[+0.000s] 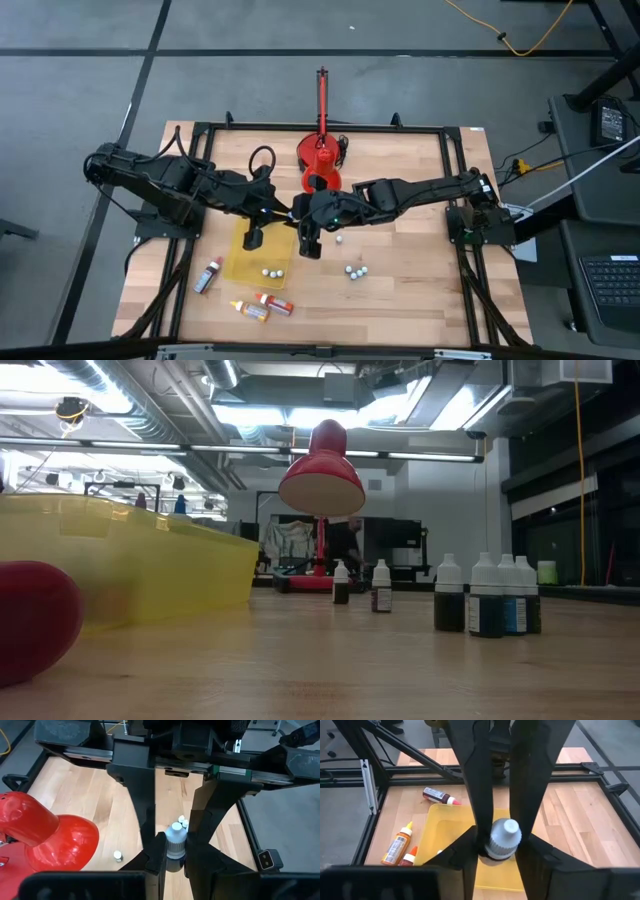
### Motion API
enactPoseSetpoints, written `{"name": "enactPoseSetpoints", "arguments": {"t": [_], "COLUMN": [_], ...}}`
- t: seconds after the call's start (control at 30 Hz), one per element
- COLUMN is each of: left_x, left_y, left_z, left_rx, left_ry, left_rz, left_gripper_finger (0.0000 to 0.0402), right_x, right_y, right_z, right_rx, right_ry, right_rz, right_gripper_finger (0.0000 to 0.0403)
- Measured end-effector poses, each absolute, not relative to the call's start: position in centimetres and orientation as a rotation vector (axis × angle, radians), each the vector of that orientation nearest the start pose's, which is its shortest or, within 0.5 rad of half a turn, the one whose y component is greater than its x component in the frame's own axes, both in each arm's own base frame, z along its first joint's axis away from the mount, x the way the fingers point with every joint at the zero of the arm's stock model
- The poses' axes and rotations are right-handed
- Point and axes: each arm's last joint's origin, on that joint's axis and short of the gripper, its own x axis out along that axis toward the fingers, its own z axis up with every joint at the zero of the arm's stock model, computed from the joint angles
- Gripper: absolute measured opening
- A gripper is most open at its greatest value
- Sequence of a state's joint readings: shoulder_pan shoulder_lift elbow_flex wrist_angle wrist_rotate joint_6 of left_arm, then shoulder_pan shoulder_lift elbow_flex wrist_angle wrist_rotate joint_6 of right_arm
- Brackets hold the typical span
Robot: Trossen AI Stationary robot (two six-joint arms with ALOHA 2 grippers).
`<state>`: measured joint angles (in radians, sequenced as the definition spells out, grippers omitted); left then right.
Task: Pick & Place food coloring
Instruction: Put the small pink food coloring bottle into the yellow bin
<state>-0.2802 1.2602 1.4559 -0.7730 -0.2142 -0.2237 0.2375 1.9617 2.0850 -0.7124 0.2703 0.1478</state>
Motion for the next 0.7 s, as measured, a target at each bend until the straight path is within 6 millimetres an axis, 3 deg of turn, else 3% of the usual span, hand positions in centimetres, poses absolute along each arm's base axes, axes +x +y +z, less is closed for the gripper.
{"name": "enactPoseSetpoints", "arguments": {"t": [0.43, 0.7], "left_x": [23.2, 22.2], "left_y": [-6.9, -7.5], "left_z": [40.2, 39.5], "left_rx": [-0.06, -0.047], "left_ry": [0.653, 0.723], "left_rz": [0.019, 0.052], "left_gripper_finger": [0.005, 0.0049], "right_x": [42.5, 42.4], "right_y": [9.5, 9.6], "right_z": [38.3, 38.1], "right_rx": [-0.004, 0.055], "right_ry": [0.581, 0.601], "right_rz": [-0.07, -0.059], "right_gripper_finger": [0.0237, 0.0261]}}
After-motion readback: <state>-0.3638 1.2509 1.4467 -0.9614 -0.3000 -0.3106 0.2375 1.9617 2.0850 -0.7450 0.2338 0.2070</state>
